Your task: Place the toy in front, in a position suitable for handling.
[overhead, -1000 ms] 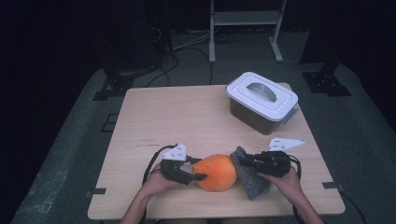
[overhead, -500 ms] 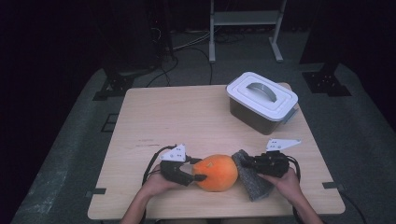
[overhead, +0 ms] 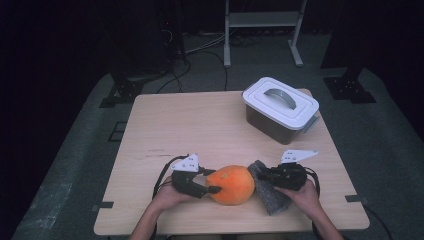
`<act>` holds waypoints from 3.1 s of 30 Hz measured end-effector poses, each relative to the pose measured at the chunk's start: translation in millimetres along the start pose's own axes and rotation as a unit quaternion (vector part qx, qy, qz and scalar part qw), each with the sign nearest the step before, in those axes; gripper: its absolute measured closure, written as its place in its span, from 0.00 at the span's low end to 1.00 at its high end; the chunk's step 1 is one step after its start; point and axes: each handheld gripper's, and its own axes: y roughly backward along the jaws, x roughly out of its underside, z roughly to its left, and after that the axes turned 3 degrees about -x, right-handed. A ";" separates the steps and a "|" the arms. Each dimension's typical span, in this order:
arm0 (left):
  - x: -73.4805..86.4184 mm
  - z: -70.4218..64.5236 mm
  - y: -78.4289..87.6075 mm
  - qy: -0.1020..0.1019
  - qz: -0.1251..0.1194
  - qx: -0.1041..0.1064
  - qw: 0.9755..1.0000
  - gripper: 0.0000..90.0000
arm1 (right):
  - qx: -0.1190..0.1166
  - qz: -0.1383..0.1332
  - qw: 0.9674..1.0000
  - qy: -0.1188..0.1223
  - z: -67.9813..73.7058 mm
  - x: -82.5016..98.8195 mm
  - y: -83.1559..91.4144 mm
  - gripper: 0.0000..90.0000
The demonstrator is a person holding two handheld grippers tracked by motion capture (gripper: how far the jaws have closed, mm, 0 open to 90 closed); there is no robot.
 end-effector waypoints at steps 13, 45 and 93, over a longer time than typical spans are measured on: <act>-4.0 -5.4 -7.2 -0.010 -0.003 -0.004 1.000 0.45 | -0.041 -0.044 0.998 0.025 14.7 -17.8 -6.7 0.85; -18.1 -14.0 -6.8 -0.025 -0.017 -0.032 0.999 0.53 | -0.029 -0.051 0.997 0.048 23.2 -25.8 -2.7 0.85; -40.9 -33.3 -9.6 -0.079 0.007 -0.056 0.995 0.55 | -0.075 -0.067 0.992 0.072 42.3 -42.4 -14.5 0.85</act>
